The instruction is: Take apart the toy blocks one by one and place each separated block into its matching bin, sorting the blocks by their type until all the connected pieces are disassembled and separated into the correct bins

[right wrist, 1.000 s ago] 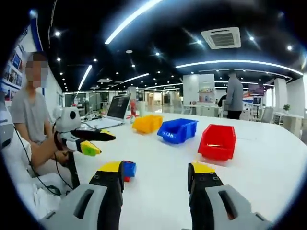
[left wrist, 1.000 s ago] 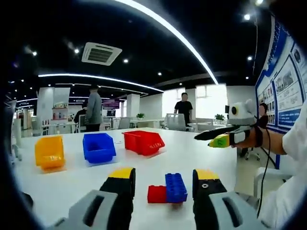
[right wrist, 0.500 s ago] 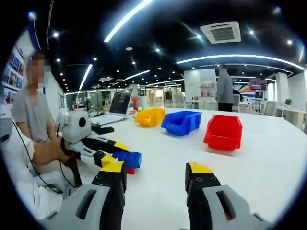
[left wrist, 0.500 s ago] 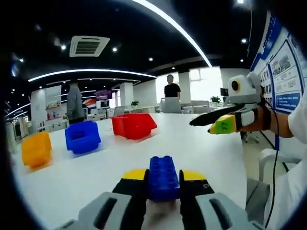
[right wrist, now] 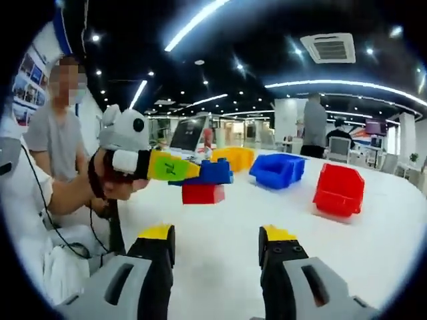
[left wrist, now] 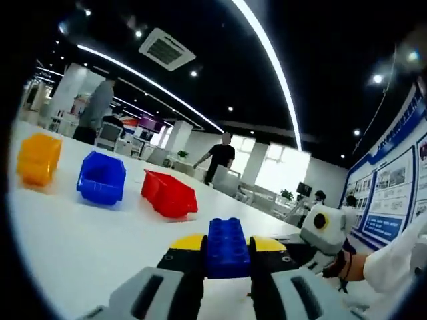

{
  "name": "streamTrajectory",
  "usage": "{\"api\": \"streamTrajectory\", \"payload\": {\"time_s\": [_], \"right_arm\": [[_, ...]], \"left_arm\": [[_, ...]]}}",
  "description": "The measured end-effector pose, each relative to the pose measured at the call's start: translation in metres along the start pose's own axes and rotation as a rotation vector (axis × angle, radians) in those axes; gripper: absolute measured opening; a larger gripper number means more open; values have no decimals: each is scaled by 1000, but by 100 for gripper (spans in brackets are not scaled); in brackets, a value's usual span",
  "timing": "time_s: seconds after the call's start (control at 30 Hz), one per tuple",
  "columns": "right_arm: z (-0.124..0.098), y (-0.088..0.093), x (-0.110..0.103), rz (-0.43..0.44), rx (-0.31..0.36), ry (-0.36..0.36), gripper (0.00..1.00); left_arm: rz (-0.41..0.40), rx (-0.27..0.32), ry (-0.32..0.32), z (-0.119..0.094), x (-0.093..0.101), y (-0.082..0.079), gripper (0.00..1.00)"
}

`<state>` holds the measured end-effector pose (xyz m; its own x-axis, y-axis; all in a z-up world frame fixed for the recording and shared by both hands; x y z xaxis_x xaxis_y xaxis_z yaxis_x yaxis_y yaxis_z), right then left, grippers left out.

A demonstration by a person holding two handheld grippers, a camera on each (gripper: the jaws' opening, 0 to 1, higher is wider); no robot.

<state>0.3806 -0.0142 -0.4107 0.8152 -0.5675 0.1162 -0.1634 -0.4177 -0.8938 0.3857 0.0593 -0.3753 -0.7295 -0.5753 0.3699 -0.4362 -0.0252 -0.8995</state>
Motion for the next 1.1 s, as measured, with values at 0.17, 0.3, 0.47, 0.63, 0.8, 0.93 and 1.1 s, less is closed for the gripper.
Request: {"api": "streamTrajectory", "payload": {"time_s": [0.17,0.3,0.47,0.63,0.8,0.93,1.1], "right_arm": [[3,-14,-7,-90,29,27,44],[2,-21,-7,-101,51,41,36],[4,-24,-12,-99,49,38,28],[4,-24,-10,-124,23,59,26],[2,-27,-11,-282,14,87,25],[3,-26,-14,-270,8,60,25],[2,-25,-9,-221,6,64,26]], "left_arm": [[16,-4,13,2,15,-3,26],[17,-24,3,7,17,-1,26],[17,-51,-1,13,18,6,26],[1,-67,-3,13,15,8,26],[-10,-82,16,10,13,5,26],[2,-90,35,8,15,4,26],[26,-63,1,7,8,0,26]]}}
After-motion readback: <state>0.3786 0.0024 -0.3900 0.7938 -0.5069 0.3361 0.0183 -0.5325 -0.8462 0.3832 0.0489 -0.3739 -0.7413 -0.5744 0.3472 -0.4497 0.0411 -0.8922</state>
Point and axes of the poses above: the point that each gripper's makers call its tool centre point, and the gripper's own axes: z roughly forward along the fingers, x roughly to its right, y roughly out of its underside, the point moved 3 cm from there along -z, roughly backward along the fingers, and after that the axes turned 14 degrees about -x, right-handed, at the moved point
